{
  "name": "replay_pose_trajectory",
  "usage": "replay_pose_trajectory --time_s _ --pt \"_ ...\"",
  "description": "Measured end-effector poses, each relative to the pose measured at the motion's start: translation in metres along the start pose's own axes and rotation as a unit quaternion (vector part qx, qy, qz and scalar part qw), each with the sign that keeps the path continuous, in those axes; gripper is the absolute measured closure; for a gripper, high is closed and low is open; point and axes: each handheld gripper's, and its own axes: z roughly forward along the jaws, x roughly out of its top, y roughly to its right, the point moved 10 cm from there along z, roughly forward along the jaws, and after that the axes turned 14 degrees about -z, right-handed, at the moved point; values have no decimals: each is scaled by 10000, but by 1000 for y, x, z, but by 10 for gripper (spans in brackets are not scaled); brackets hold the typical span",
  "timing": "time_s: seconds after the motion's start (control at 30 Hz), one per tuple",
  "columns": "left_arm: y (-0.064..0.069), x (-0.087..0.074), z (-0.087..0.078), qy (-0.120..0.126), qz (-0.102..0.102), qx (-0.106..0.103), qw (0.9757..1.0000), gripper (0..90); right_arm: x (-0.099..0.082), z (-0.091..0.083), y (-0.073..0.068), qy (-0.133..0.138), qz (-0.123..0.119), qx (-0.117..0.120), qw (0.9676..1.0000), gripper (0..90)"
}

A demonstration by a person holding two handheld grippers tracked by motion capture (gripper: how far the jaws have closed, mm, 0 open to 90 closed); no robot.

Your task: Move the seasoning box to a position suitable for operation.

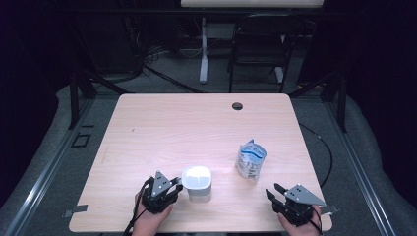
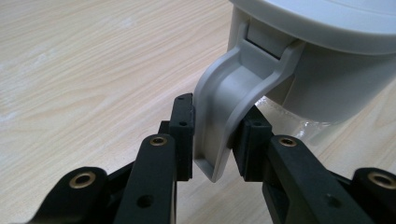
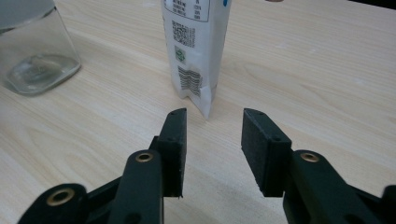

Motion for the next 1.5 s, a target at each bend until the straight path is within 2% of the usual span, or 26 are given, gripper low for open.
replay_pose_trajectory --time_s 0.33,0.43,0.8,0.9,1.1,1.3,1.37,1.5 --pt "6 -2 -1 -31 20 -31 10000 721 6 -2 -6 -4 -154 74 9999 645" --pt "8 -3 -2 -57 83 -49 9999 721 8 -2 -8 -1 -208 100 9997 646" --pt "14 -4 -2 -83 74 -153 9998 714 10 0 -12 19 -251 139 9996 656" --pt "15 -4 -4 -96 -110 -310 9994 691 12 0 -12 25 -267 154 9995 654" --pt "14 -1 -15 -46 -192 -433 9989 606 14 5 -16 58 -289 212 9993 627" --pt "16 1 -25 -102 -142 -556 9983 587 21 7 -22 125 -361 288 9989 603" --pt "17 2 -28 -52 -133 -605 9981 585 22 7 -24 123 -383 334 9986 604" --pt "18 3 -33 -52 -119 -615 9980 585 24 8 -25 135 -368 349 9986 603"
